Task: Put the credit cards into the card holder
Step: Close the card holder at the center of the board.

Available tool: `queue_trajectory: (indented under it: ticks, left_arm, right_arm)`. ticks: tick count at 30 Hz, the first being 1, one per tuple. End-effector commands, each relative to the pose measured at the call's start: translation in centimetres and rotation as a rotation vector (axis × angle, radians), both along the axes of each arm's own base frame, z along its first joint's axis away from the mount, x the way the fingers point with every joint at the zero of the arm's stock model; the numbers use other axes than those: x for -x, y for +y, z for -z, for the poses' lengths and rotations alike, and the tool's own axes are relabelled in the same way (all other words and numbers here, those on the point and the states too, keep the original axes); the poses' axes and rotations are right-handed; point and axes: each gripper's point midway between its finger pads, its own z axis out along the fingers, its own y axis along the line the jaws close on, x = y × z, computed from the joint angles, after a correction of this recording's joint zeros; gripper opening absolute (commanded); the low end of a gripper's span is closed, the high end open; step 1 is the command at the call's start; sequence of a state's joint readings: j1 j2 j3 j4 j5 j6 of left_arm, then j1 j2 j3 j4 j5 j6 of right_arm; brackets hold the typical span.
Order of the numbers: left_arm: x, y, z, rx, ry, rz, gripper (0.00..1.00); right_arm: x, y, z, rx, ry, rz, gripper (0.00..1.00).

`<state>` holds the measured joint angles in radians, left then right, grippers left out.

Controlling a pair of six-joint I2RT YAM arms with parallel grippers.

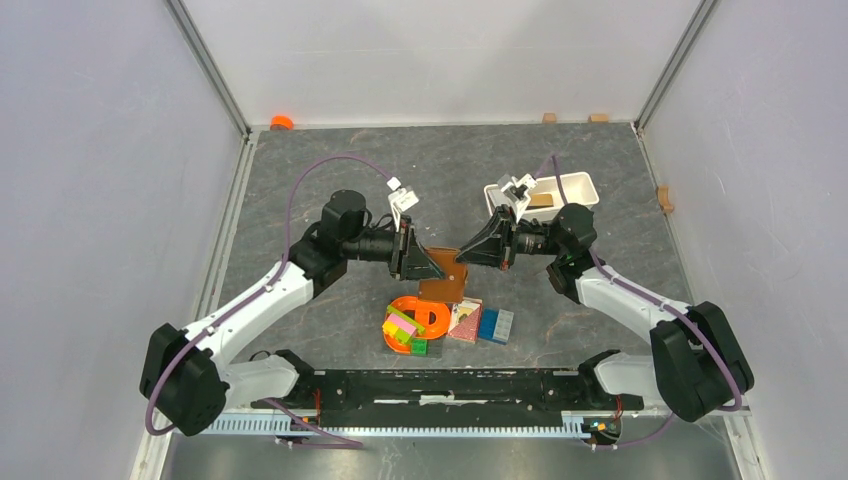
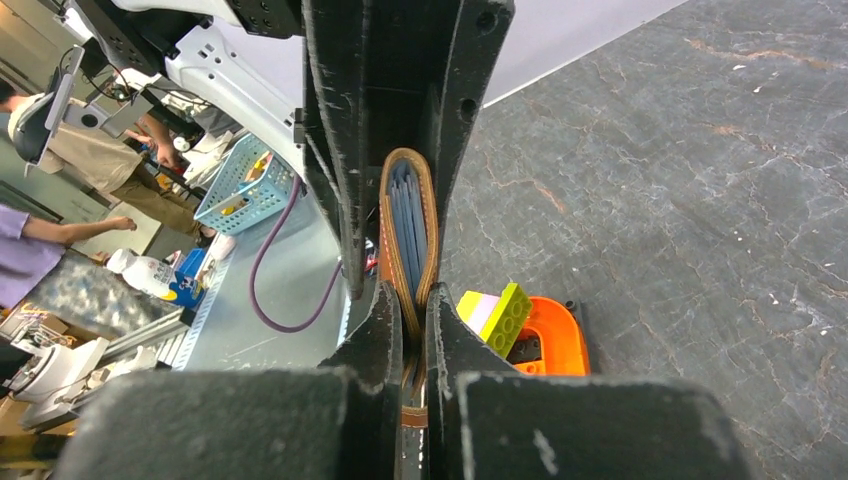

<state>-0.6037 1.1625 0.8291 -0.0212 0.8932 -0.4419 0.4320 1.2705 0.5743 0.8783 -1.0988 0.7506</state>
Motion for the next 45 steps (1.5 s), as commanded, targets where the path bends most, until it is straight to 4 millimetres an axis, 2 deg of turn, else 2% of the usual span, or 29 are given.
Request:
queue_trajectory:
  ticks: [1,5,7,10,11,15,17,19,23,27,31,32,34,38,41,45]
  left_arm:
    - [1.2,-0.2,0.6,-0.027,-0.021,0.061,0.30]
    - [1.0,-0.3,1.2,-0.058,-0.041,0.050,0.03]
    - [0.3,0.0,1.3,-0.088,-0.068,0.009,0.02]
    - [-1.2,0.6,1.4,-0.132,-0.115,-0.078,0.02]
    - [-1.6,0.8,1.1,-0.136,-0.126,-0.104,0.02]
    - [-3.9,1.7,-0.2,-0.108,-0.122,-0.214,0.02]
    - [-4.9,2.2,-0.3,-0.108,-0.107,-0.262,0.02]
    - [-5.6,2.7,-0.3,-0.114,-0.096,-0.299,0.02]
    - [-7.6,3.3,0.7,-0.179,-0.072,-0.403,0.02]
    - [-10.3,2.7,2.3,-0.221,0.034,-0.496,0.02]
    - [-12.4,1.0,4.1,-0.245,0.130,-0.524,0.02]
    - [-12.8,0.7,4.7,-0.257,0.151,-0.526,0.02]
    - [-13.1,-0.2,6.4,-0.280,0.207,-0.517,0.02]
    - [-13.1,-2.0,9.6,-0.326,0.299,-0.479,0.02]
    - [-13.2,-2.6,10.9,-0.346,0.339,-0.470,0.02]
    - [-13.2,-3.0,12.8,-0.374,0.387,-0.458,0.02]
  right_arm:
    - [-0.9,-0.1,-2.7,-0.040,-0.111,0.039,0.00]
    - [-1.8,-0.3,-2.5,-0.019,-0.119,0.094,0.00]
    - [-2.7,-0.6,-2.2,0.021,-0.142,0.158,0.03]
    - [-4.9,-1.7,-0.5,0.150,-0.174,0.304,0.19]
    - [-5.5,-2.3,-0.1,0.179,-0.188,0.353,0.28]
    - [-7.4,-4.5,1.4,0.281,-0.176,0.537,0.77]
    - [-7.8,-5.3,1.3,0.312,-0.198,0.583,0.90]
    - [-8.8,-6.5,1.7,0.368,-0.175,0.663,0.98]
    - [-10.3,-8.6,1.2,0.411,-0.148,0.812,0.98]
    - [-10.5,-10.9,0.0,0.298,-0.233,0.973,0.98]
    - [-11.0,-14.7,1.7,0.298,-0.184,1.195,0.98]
    - [-10.9,-14.7,2.4,0.341,-0.177,1.181,0.98]
    - [-10.7,-13.8,3.3,0.380,-0.164,1.114,0.98]
    - [-9.0,-8.9,4.7,0.328,-0.129,0.826,0.96]
    - [-8.6,-7.1,6.6,0.350,-0.047,0.714,0.88]
    - [-8.7,-5.7,9.3,0.402,0.052,0.640,0.77]
